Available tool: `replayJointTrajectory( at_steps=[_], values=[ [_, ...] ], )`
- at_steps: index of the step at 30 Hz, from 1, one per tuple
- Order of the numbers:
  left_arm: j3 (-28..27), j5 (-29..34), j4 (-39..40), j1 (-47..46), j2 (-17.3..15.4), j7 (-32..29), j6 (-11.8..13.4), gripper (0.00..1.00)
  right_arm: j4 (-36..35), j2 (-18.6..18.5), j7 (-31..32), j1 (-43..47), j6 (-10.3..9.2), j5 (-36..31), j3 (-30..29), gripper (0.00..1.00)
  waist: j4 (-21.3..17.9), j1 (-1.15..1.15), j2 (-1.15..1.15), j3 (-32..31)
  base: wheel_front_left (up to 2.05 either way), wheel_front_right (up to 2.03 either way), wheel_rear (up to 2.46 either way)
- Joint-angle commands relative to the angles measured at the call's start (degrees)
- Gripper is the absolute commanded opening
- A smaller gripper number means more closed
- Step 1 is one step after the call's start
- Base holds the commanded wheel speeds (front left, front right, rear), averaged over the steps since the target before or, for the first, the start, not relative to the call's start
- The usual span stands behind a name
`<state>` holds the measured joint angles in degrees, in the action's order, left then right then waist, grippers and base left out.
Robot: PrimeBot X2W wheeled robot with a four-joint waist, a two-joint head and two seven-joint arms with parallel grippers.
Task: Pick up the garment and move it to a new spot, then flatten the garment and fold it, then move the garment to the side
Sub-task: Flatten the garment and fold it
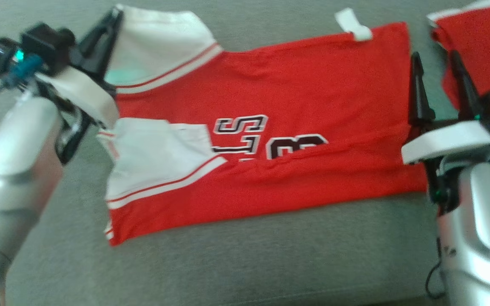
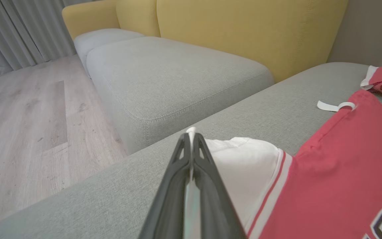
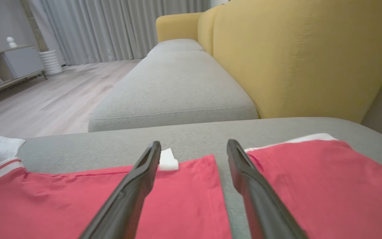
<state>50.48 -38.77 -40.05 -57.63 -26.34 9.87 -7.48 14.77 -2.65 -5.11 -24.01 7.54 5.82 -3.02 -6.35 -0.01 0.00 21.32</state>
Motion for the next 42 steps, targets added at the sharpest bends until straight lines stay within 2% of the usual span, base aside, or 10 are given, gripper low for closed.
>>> replayJointTrajectory(
  at_steps=[1,5,9,12,19,25,26,27,34,42],
  values=[
    [-1.2,0.2,2.6,-1.4,-1.9,0.7,0.5,0.0,-1.9,-1.0,1.7,-3.0,-0.05,-0.6,0.2,1.0,4.0,0.01,0.0,-1.7,0.0,0.0,0.0],
    [0.2,1.2,8.5,-0.1,-2.3,0.3,1.1,0.0,1.7,-3.2,7.3,-7.3,-0.05,-0.9,-3.4,1.0,7.2,0.01,0.0,-1.0,0.0,0.0,0.0],
    [1.5,1.9,13.6,1.2,-3.1,-1.2,1.5,0.0,6.8,-6.2,10.6,-10.7,-0.05,-4.0,-3.9,1.0,8.9,0.01,0.0,-0.1,0.0,0.0,0.0],
    [2.8,2.5,19.9,2.9,-4.0,-3.3,2.8,0.0,15.7,-8.8,13.5,-15.3,-0.05,-7.1,-7.4,1.0,10.6,0.01,0.0,1.0,0.0,0.0,0.0],
    [3.4,3.0,26.9,4.0,-5.9,-5.8,4.9,0.0,28.0,-11.1,13.6,-21.1,-0.05,-11.1,-7.7,1.0,11.4,0.01,0.0,2.6,0.0,0.0,0.0],
    [3.3,3.4,28.7,3.2,-6.7,-6.9,5.9,0.0,36.2,-12.3,12.4,-24.8,-0.05,-12.3,-4.5,1.0,11.1,0.01,0.0,3.8,0.0,0.0,0.0],
    [3.3,3.5,28.8,3.1,-6.7,-6.9,6.1,0.0,37.6,-12.4,12.4,-25.4,-0.05,-11.9,-3.8,0.62,11.1,0.01,0.0,3.9,0.0,0.0,0.0],
    [3.2,3.4,28.8,3.1,-6.7,-7.0,6.2,0.0,38.9,-12.6,12.2,-26.0,-0.05,-11.6,-3.1,0.01,11.0,0.01,0.0,3.9,0.0,0.0,0.0],
    [1.9,2.4,26.3,3.7,-7.2,-5.7,7.7,0.0,42.4,-12.6,6.1,-30.2,-0.05,-7.5,2.4,0.0,9.1,0.01,0.0,1.3,0.0,0.0,0.0],
    [-1.4,0.6,21.9,1.5,-7.1,-3.3,8.7,0.0,40.1,-12.0,0.5,-34.3,-0.05,2.3,9.8,0.0,6.8,0.01,0.0,-0.8,0.0,0.0,0.0]
  ],
)
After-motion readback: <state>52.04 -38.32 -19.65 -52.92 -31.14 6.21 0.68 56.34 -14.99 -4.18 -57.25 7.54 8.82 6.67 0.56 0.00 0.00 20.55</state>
